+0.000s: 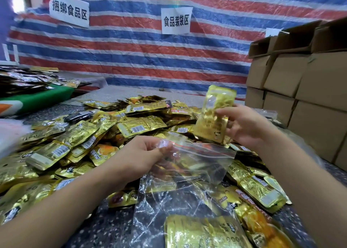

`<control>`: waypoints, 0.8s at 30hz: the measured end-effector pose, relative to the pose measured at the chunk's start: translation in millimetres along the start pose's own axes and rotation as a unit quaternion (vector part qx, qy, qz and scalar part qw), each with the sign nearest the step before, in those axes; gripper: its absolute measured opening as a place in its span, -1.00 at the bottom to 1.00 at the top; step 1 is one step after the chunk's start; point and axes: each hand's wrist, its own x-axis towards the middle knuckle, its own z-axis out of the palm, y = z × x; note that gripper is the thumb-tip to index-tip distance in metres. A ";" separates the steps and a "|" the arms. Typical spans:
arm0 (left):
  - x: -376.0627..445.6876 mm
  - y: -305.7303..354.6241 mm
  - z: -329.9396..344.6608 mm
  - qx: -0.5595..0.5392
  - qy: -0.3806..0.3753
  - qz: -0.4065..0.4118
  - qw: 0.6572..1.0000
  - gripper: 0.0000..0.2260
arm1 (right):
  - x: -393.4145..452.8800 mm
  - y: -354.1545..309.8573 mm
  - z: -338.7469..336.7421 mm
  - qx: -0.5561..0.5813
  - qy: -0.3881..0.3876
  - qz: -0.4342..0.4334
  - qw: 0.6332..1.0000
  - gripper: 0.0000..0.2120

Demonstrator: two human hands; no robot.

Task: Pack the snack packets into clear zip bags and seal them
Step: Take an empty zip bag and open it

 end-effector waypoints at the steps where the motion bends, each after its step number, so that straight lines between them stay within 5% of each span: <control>1: 0.3 -0.1 -0.5 0.000 0.001 0.002 1.000 -0.69 | -8.4 -2.3 -2.7 0.071 -0.003 -0.020 0.997 -0.72; 6: 0.3 -1.2 -0.7 -0.001 0.008 0.009 1.000 -0.73 | -44.4 4.2 -1.8 0.193 -0.060 -0.123 0.972 -0.64; 15: 1.1 -1.1 -2.1 -0.009 0.006 0.017 1.000 -0.72 | -48.2 26.6 1.3 -0.042 -0.084 -0.226 0.970 -0.70; 24: 0.3 1.1 -1.7 -0.013 -0.002 0.024 1.000 -0.68 | -55.2 27.2 -3.5 -0.197 -0.193 -0.187 0.943 -0.62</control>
